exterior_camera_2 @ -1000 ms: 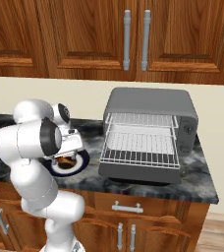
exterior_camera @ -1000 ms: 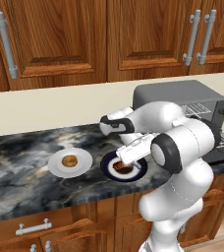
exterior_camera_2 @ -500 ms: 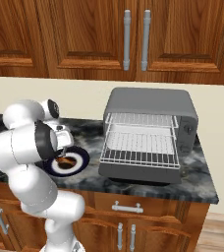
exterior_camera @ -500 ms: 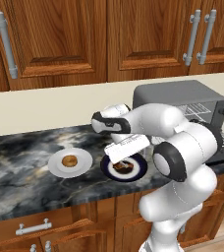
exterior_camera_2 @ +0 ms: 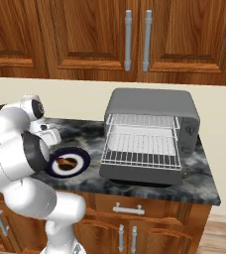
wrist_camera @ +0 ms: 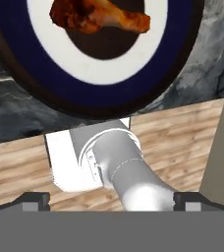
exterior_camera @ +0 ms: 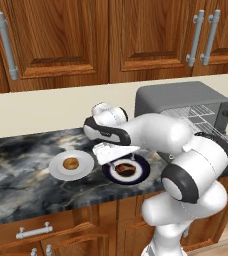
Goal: Open the toaster oven door. Place the bread on the bottom rack in the toaster oven and place the chicken drumstick on the top rack.
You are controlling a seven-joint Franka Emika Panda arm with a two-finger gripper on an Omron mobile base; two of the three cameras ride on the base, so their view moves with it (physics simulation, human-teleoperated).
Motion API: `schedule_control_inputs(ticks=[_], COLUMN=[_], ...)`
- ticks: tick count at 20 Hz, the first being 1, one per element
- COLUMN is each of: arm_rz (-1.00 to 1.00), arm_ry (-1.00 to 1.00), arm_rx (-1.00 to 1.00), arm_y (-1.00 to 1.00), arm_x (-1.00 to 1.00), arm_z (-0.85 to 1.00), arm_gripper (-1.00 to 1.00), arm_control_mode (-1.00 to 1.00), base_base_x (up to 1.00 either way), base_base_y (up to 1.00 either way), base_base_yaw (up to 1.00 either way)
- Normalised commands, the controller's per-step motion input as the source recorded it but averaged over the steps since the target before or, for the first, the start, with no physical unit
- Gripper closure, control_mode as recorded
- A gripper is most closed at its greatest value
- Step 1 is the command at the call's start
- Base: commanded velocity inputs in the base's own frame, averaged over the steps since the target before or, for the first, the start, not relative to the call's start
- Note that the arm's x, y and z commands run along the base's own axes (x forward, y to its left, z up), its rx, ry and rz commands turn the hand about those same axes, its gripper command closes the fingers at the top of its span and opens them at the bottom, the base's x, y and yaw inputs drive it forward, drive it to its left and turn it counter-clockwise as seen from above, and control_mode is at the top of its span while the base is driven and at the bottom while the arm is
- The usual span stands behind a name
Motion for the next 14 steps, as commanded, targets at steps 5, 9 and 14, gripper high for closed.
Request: schedule_control_inputs(ticks=[5, 9, 14], arm_rz=[-0.04, 0.0, 0.0], arm_ry=[-0.27, -0.36, -0.29], arm_rx=[0.01, 0.01, 0.0], arm_y=[0.49, 0.49, 0.69], arm_x=[0.32, 0.27, 0.31], arm_z=[0.03, 0.0, 0.0], arm_gripper=[-1.0, -1.0, -1.0], arm_control_mode=[-1.0, -1.0, -1.0], base_base_x=[0.0, 0.0, 0.0], base_base_y=[0.0, 0.0, 0.0], base_base_yaw=[0.0, 0.0, 0.0])
